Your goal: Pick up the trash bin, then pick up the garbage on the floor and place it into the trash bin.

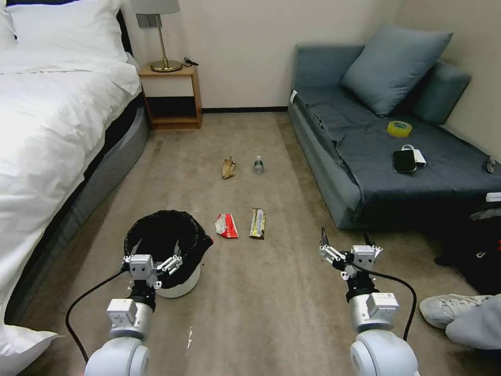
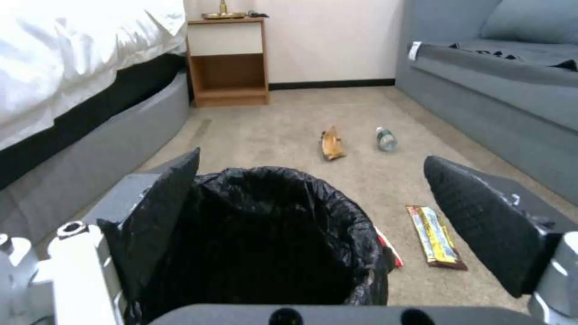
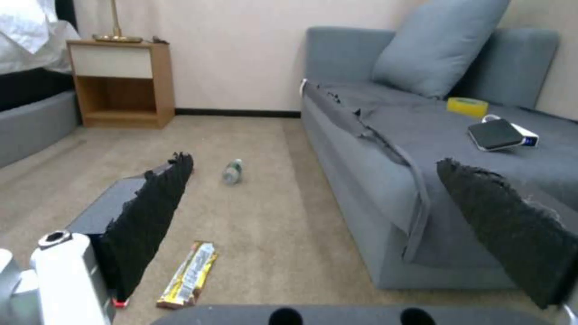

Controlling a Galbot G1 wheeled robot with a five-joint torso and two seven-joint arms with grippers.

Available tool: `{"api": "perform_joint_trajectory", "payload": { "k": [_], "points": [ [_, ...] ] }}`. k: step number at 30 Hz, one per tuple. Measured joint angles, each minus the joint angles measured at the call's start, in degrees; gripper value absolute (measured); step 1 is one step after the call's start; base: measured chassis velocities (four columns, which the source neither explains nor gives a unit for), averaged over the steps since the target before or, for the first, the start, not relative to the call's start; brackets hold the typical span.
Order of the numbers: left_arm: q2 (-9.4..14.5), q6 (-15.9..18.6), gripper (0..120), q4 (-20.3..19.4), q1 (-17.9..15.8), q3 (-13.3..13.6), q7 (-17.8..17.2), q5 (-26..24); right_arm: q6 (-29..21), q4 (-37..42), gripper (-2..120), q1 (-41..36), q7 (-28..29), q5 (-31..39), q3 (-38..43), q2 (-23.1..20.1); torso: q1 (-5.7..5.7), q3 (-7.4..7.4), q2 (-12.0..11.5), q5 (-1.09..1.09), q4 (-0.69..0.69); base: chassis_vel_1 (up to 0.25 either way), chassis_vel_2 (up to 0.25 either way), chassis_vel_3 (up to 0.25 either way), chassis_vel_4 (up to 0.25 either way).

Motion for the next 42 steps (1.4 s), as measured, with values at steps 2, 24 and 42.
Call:
{"api": "perform_joint_trajectory", "payload": {
  "k": [2,24,42],
  "points": [
    [-0.1,-0.1,100,0.3,-0.1,0.3,-0.1,0.3,0.1,-0.4,100,0.0,-0.5,-0.1,0.3,0.2,0.00,0.00,0.0,0.00,0.00,0.000,0.000,0.000,0.000],
    [-1.0,-1.1,100,2.4,-0.8,2.4,-1.0,2.7,0.7,-3.8,100,0.0,-4.6,-1.2,2.5,2.1,0.00,0.00,0.0,0.00,0.00,0.000,0.000,0.000,0.000],
    [-1.6,-1.8,100,4.1,-1.3,4.0,-1.7,4.6,1.1,-6.4,100,0.1,-7.8,-2.0,4.2,3.6,0.00,0.00,0.0,0.00,0.00,0.000,0.000,0.000,0.000]
  ]
}}
